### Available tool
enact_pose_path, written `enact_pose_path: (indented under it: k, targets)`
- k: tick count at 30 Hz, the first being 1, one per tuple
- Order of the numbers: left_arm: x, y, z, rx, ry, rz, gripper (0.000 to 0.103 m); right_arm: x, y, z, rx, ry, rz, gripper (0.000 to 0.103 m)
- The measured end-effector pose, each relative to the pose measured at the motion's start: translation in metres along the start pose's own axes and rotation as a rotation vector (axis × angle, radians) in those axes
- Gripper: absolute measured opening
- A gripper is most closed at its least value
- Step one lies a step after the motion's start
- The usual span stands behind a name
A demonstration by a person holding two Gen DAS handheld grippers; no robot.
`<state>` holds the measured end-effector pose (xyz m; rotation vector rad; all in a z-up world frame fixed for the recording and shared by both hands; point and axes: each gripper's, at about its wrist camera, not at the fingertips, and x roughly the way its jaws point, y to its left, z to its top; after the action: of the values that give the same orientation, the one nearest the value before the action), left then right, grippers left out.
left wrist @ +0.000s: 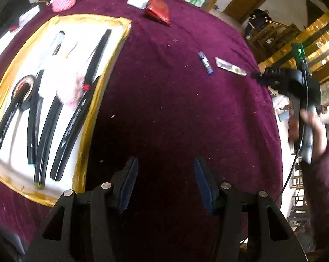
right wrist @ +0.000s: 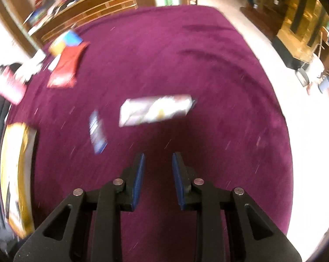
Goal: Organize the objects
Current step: 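Move both grippers back toward the cream tube and blue pen, then grasp the white cream tube with the right gripper and lift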
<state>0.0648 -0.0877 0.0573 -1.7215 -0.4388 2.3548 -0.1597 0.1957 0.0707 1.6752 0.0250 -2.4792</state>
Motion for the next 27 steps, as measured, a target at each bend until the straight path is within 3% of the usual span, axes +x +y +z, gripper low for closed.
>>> enact_pose_path:
  k: [5, 11, 13, 15, 27]
  targets:
    - [-0.005, 0.008, -0.009, -0.049, -0.004, 0.032, 0.047, 0.038, -0.004, 0.05, -0.001, 0.051, 0.061, 0.023]
    - [-0.013, 0.018, -0.017, -0.085, -0.013, 0.072, 0.047, 0.082, -0.001, 0.075, -0.008, 0.144, 0.118, 0.023]
    - [-0.013, 0.02, -0.018, -0.103, -0.016, 0.076, 0.047, 0.084, 0.003, 0.073, -0.039, 0.149, 0.13, 0.026]
    - [-0.01, 0.02, -0.016, -0.111, -0.015, 0.081, 0.047, 0.082, 0.007, 0.072, -0.069, 0.167, 0.153, 0.036]
    - [0.005, -0.009, 0.004, -0.03, -0.005, 0.075, 0.047, 0.058, 0.029, 0.011, -0.249, 0.256, 0.222, 0.037]
